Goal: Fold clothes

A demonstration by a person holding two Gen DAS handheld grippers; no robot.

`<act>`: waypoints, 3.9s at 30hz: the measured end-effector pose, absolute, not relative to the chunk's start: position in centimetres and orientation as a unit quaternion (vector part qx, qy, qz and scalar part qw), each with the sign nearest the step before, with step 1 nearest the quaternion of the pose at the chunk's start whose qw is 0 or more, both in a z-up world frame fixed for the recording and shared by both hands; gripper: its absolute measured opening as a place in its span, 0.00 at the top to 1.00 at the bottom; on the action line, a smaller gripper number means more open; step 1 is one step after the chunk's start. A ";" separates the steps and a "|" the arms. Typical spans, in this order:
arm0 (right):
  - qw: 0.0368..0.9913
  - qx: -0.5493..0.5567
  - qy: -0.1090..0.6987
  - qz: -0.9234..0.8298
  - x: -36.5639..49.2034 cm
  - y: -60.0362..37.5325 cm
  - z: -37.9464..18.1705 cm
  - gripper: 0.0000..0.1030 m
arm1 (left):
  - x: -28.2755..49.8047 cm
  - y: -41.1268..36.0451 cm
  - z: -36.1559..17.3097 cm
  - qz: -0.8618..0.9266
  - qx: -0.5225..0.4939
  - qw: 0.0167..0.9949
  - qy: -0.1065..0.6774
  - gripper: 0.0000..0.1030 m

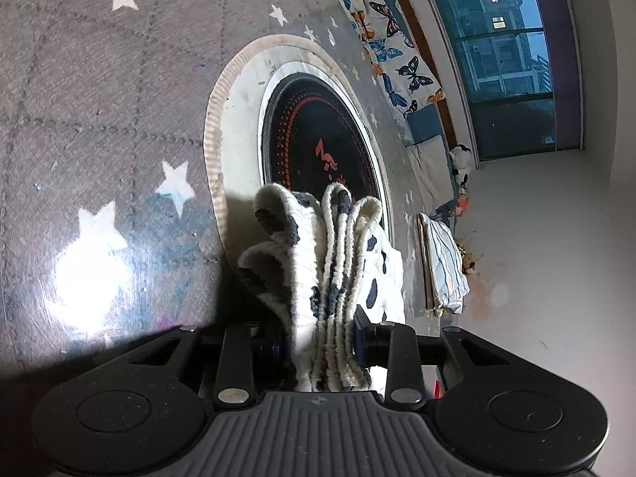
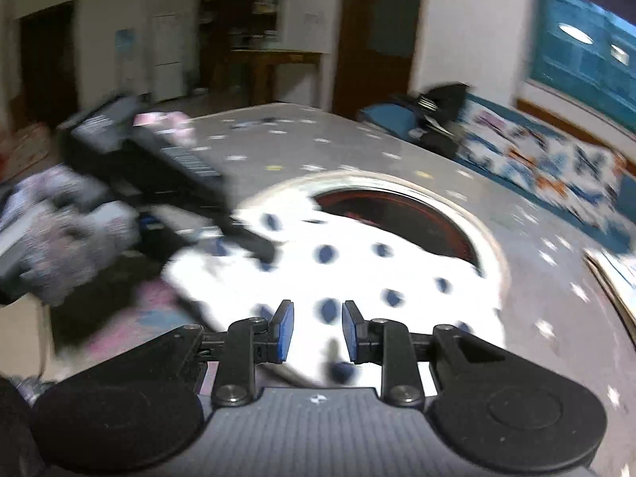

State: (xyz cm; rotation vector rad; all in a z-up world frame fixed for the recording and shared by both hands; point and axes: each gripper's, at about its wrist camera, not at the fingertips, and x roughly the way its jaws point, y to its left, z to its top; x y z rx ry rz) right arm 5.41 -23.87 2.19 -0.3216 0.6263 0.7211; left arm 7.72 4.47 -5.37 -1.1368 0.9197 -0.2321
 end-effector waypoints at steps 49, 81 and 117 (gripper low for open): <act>0.944 0.009 0.312 0.103 14.1 -40.0 3.1 0.95 | 17.0 -7.9 1.1 -0.179 -0.320 0.817 0.445 0.69; 0.936 0.024 0.348 0.034 16.7 -47.2 0.1 0.88 | 20.1 -13.5 0.4 -0.191 -0.245 0.837 0.450 0.49; 0.927 0.061 0.364 0.072 21.0 -46.7 0.8 0.31 | 22.4 -16.5 1.8 -0.241 -0.237 0.842 0.422 0.53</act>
